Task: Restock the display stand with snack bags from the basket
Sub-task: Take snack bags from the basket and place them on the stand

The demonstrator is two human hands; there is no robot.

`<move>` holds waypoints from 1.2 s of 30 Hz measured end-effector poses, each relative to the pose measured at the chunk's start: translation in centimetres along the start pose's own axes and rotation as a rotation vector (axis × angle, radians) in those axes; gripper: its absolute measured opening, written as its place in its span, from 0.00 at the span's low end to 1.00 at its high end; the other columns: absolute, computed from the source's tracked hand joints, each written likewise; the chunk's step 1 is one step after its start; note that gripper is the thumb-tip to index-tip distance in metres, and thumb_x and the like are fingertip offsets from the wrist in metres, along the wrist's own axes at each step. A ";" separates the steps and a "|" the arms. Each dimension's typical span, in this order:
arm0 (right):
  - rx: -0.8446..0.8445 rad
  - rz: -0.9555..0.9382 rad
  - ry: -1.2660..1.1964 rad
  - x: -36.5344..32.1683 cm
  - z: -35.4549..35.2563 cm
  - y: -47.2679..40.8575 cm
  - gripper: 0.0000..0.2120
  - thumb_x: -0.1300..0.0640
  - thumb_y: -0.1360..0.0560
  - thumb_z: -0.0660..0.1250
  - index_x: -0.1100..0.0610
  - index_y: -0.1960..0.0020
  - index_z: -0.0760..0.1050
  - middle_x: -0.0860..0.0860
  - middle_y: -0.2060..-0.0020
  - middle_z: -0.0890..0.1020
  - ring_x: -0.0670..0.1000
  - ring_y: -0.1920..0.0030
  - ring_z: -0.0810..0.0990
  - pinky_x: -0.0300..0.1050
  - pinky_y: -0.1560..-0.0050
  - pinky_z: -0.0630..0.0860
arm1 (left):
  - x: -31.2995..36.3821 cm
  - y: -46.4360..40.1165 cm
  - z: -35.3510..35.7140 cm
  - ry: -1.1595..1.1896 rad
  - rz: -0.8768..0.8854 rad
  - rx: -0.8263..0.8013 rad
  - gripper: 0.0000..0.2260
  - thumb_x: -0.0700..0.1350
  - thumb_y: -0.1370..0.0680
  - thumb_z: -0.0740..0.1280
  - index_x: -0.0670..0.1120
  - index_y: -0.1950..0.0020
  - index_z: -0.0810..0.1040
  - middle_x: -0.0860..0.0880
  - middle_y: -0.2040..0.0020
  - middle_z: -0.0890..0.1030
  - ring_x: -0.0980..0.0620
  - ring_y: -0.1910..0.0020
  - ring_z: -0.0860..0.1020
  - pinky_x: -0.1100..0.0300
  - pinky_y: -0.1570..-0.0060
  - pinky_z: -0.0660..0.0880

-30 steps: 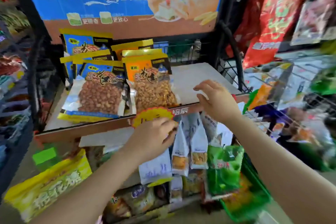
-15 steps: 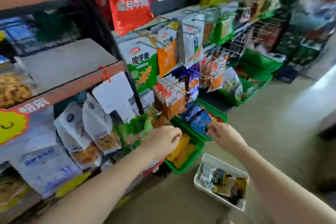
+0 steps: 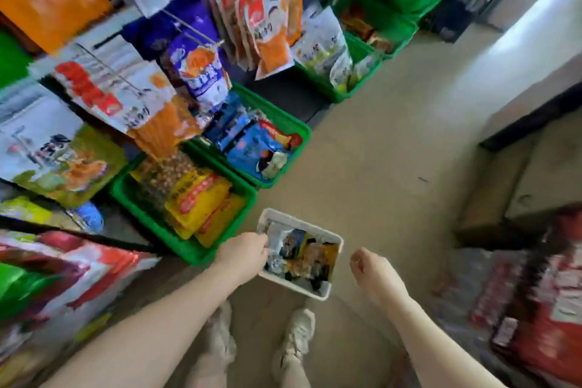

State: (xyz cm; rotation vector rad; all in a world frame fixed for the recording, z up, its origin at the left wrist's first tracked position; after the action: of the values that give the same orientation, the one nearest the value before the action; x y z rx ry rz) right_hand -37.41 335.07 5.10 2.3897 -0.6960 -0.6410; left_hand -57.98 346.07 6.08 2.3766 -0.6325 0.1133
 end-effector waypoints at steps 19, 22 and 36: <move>-0.061 -0.057 0.246 10.2 33.5 -36.2 0.23 0.60 0.23 0.54 0.57 0.27 0.60 0.56 0.28 0.65 0.57 0.28 0.62 0.52 0.28 0.58 | -7.1 -34.8 39.6 -0.272 0.122 -0.179 0.32 0.46 0.25 0.66 0.45 0.27 0.52 0.43 0.27 0.59 0.44 0.30 0.63 0.50 0.35 0.66; -0.077 0.025 0.306 11.9 35.8 -38.2 0.27 0.59 0.22 0.54 0.60 0.25 0.52 0.59 0.27 0.63 0.59 0.26 0.58 0.54 0.25 0.47 | -7.4 -37.0 41.5 -0.269 0.196 -0.183 0.42 0.53 0.29 0.70 0.47 0.25 0.47 0.43 0.24 0.50 0.43 0.27 0.57 0.48 0.30 0.59; -0.331 0.211 0.047 15.6 34.4 -34.7 0.16 0.42 0.25 0.62 0.55 0.51 0.67 0.50 0.60 0.74 0.52 0.60 0.75 0.45 0.64 0.73 | -7.5 -39.5 43.7 -0.420 0.364 -0.291 0.25 0.48 0.22 0.62 0.46 0.28 0.59 0.45 0.27 0.63 0.44 0.29 0.62 0.47 0.31 0.64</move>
State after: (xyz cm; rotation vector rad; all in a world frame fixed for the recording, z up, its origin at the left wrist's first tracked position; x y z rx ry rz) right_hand -34.04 337.19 -46.06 1.9915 -0.7459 -0.5603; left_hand -49.61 347.77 -52.65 1.9926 -1.1908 -0.3099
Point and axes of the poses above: each hand's wrist, its own y-axis away from the middle knuckle, its own z-axis out of the palm, x = y × z, the point moved 10 cm from there along -y, towards the middle knuckle
